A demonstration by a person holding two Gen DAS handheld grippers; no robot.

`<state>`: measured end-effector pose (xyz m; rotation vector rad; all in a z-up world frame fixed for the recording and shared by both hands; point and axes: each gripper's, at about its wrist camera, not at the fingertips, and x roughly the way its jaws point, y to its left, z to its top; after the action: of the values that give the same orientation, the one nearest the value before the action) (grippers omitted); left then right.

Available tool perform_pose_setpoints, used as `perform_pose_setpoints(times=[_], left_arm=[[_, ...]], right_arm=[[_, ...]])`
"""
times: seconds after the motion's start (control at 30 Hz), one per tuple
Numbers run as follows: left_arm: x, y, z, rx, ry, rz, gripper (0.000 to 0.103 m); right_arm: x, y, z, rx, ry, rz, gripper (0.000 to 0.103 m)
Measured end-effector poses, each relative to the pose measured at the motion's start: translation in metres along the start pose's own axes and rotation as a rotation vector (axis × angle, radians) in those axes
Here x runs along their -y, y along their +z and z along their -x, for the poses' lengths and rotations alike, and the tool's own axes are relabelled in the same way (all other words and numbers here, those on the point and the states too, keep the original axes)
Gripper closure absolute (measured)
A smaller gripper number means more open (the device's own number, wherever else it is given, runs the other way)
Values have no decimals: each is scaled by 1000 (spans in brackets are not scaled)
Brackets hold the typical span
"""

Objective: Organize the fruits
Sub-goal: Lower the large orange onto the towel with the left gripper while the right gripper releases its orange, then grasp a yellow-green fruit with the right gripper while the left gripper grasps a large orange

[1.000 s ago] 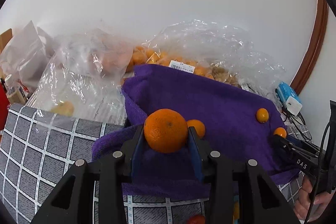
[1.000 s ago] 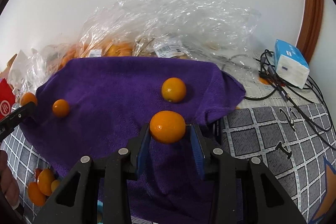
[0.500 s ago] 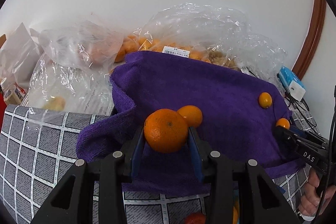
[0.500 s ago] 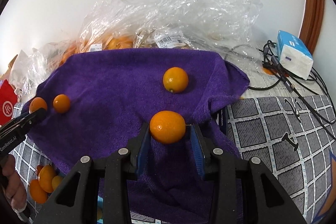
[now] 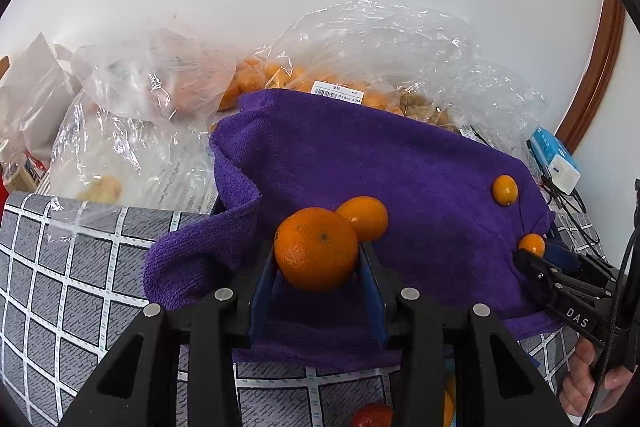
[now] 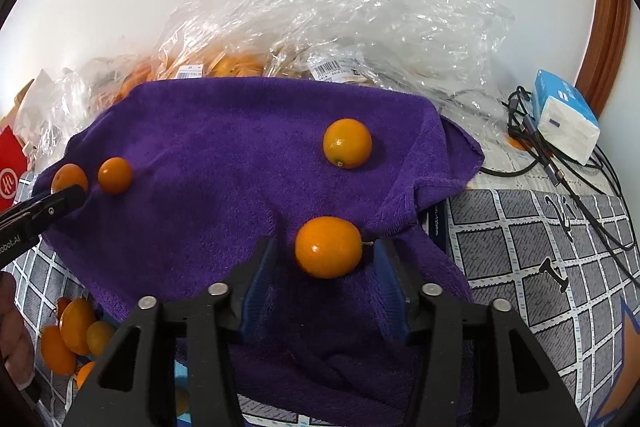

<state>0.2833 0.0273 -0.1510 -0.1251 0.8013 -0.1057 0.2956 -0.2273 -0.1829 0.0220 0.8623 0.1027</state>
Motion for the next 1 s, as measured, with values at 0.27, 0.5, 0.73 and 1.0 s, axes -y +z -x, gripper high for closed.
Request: perform_pose_setpoints(times=[0.27, 0.5, 0.73, 1.0], left_arm=[[1, 0, 5, 2, -17, 3, 64], [3, 2, 21, 57, -60, 0, 59], [7, 5, 35, 108, -69, -15, 59], [5, 8, 50, 141, -112, 2, 59]], right_arm=[[6, -1, 8, 39, -14, -51, 46], [5, 0, 24, 117, -78, -34, 46], [13, 8, 35, 91, -63, -89, 46], [7, -7, 70, 102, -108, -36, 46]])
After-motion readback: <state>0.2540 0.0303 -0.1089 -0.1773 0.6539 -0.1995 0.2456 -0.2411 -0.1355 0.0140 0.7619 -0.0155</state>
